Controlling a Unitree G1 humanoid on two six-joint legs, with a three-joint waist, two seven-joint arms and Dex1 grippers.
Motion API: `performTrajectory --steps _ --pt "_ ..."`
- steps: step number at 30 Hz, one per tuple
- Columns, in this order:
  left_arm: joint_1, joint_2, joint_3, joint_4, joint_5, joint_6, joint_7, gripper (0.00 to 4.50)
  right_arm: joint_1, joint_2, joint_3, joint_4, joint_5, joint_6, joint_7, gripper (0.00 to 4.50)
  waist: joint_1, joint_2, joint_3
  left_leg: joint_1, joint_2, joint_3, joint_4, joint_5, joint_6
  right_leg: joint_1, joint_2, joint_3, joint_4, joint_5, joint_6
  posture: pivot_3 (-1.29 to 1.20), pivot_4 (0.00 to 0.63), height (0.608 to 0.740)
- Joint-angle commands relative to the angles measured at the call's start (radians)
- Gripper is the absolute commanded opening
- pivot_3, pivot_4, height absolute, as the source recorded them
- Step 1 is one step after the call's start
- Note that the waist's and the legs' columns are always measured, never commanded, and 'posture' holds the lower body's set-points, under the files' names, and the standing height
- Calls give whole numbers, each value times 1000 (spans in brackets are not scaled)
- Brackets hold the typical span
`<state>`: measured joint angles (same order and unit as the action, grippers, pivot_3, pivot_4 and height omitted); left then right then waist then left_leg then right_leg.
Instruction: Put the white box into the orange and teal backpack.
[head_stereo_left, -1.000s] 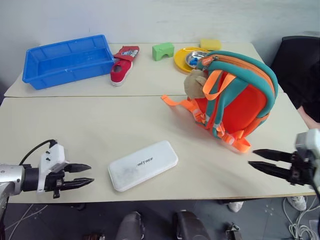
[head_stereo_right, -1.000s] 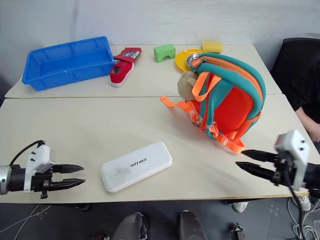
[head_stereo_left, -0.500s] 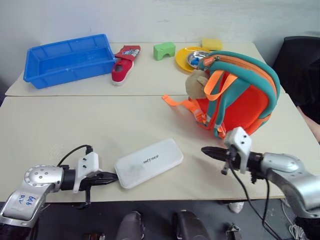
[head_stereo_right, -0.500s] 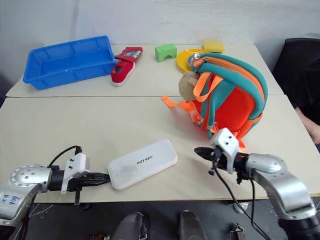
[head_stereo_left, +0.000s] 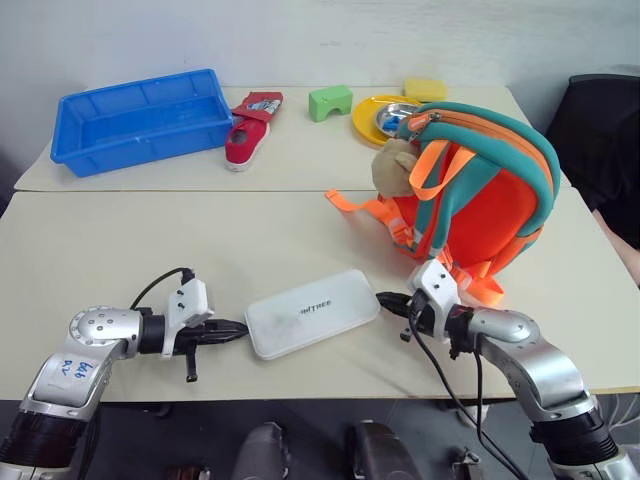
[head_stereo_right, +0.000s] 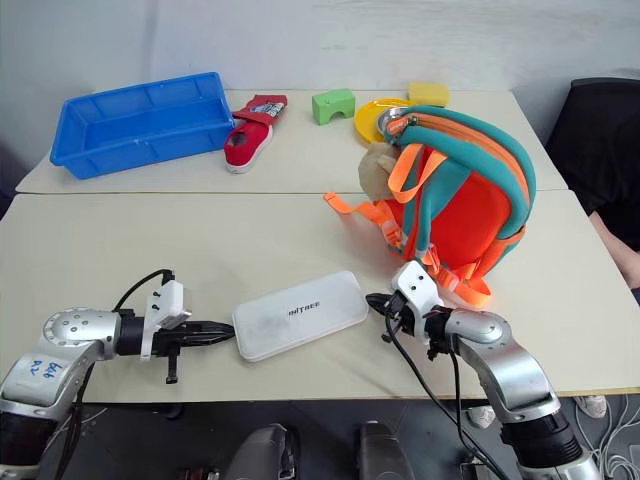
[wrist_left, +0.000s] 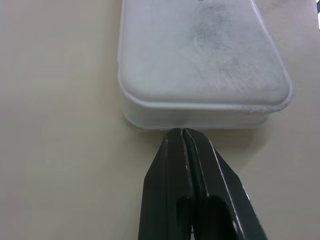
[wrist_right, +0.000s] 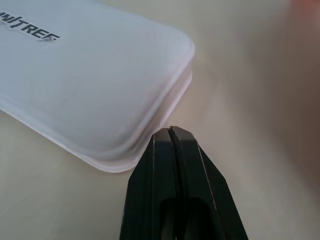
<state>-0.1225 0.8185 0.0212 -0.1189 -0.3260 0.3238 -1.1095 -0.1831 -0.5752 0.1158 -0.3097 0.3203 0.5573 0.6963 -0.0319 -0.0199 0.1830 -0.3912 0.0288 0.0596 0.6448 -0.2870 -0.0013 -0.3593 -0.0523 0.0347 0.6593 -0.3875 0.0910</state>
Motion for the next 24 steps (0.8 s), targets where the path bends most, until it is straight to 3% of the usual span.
performTrajectory --steps 1,5,14,19,24 --pt "-87 -44 -49 52 40 -55 9 56 23 -11 -8 -77 8 12 3 0 4 0 0 0 0 0 0 0 0 0 0 0 0 0 0 0 150 740" --pt "-171 -82 -87 117 90 -83 16 56 51 -32 -32 -93 -5 16 0 0 5 0 0 0 -1 -2 3 0 1 2 -1 -2 0 0 0 0 150 740" --pt "-248 -57 -70 265 97 -71 -22 56 81 -42 -61 -100 -17 17 -13 0 0 0 0 0 2 -1 2 1 -1 0 4 -1 1 0 0 0 150 740" --pt "-287 -9 -53 280 -15 264 -80 1198 101 -51 -64 -90 -36 -4 -13 0 0 0 0 0 2 -1 2 1 -1 0 4 0 2 0 0 0 150 740" --pt "-374 60 -60 296 -189 781 -130 2611 103 -55 -70 -82 -40 -16 -7 0 -4 0 0 0 2 -2 2 1 -2 0 4 0 3 0 0 0 150 740"
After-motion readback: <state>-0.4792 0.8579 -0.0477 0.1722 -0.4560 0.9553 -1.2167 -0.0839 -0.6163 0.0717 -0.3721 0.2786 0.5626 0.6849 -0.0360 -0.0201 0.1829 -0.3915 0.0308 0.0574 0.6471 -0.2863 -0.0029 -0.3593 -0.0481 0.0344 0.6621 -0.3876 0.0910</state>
